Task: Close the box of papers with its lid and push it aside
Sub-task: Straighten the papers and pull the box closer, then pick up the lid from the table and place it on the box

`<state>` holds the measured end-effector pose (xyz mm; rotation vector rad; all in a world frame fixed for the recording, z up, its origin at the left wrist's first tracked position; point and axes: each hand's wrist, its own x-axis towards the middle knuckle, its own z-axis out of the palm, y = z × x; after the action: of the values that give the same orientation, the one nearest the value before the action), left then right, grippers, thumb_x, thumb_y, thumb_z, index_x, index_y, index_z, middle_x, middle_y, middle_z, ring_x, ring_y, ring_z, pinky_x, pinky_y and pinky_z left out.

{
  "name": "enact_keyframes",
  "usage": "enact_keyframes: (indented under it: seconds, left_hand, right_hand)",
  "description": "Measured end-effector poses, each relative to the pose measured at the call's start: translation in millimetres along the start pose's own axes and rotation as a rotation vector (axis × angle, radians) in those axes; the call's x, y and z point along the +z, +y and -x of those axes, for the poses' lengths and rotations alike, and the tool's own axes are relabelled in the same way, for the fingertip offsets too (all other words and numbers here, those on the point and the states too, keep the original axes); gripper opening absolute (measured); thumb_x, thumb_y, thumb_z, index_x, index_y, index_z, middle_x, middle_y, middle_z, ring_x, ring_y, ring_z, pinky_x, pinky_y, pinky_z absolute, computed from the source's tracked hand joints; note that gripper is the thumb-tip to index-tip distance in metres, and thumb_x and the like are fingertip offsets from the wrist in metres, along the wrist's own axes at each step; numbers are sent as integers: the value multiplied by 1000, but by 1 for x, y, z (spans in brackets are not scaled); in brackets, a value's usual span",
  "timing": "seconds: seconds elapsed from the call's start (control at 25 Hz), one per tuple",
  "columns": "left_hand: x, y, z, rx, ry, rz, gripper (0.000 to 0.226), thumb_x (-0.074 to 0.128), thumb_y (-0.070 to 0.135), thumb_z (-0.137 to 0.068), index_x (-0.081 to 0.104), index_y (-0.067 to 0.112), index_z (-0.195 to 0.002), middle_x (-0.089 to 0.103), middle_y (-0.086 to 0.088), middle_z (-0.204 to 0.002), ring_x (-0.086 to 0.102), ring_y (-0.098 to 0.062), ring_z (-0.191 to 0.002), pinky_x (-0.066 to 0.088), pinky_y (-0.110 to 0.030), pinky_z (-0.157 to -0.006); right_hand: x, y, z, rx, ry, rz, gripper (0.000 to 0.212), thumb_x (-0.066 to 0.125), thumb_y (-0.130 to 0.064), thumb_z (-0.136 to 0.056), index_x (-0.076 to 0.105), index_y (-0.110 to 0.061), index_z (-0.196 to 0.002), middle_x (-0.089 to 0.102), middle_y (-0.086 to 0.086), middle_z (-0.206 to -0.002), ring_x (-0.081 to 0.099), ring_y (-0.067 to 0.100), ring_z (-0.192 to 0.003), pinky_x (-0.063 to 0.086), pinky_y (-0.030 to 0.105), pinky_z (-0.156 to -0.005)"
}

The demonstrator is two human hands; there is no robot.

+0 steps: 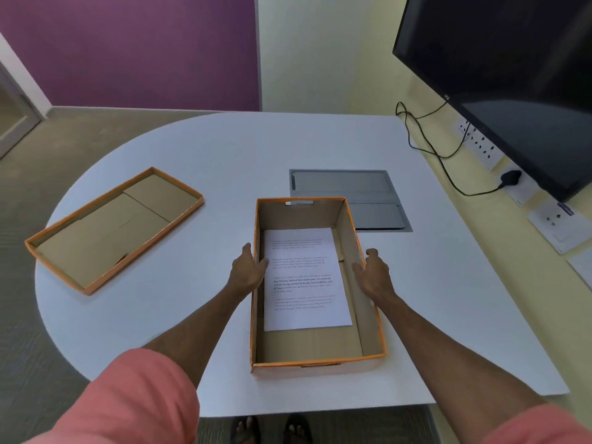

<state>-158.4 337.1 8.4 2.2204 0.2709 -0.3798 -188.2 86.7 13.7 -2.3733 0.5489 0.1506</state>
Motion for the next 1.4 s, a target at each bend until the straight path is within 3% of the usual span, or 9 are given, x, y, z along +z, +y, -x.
enact_keyframes:
  seconds: [0.12,0.36,0.52,0.8,1.04,1.4]
  left_hand:
    - [-18,0,-4,40,39,-65,66,48,36,-98,21,5,-151,30,-17,-157,35,-37,-142,34,-47,-114]
    - [-65,-4,-4,126,61,-278,64,40,39,-100,22,5,-151,28,-12,-158,27,-28,-146,24,-40,-117]
    - [-102,-6,2,167,166,-421,61,39,41,-100,26,7,-149,32,-10,-156,31,-27,-143,24,-42,-118]
    - [-167,-42,-5,119,258,-521,60,38,46,-98,30,11,-147,35,-10,-154,33,-28,-141,22,-47,-117]
    - [-228,-94,-31,70,244,-531,63,38,45,-99,22,15,-152,19,-10,-162,18,-25,-149,12,-48,-121]
    - [-321,-185,-117,51,184,-531,62,39,44,-98,22,17,-152,14,-10,-163,13,-26,-150,9,-49,-122]
  right_hand:
    - [-3,-17,-7,-118,8,83,52,50,-24,-96,32,-3,-140,42,19,-143,41,34,-131,38,44,-104]
    - [10,-65,-21,-486,71,352,49,53,-37,-93,48,-2,-126,55,17,-128,50,33,-119,40,42,-101]
    - [28,-108,-25,-635,108,448,55,52,-42,-91,51,-1,-127,58,18,-125,53,36,-119,42,49,-100]
    - [81,-196,-15,-745,33,473,63,38,-52,-94,38,-7,-138,43,14,-144,35,31,-137,26,47,-114]
    - [153,-269,-5,-795,-48,453,68,33,-54,-95,27,-9,-146,29,13,-154,20,29,-145,14,47,-120]
    - [285,-368,1,-783,-104,527,64,38,-56,-92,40,-9,-136,44,13,-142,36,30,-135,27,51,-112]
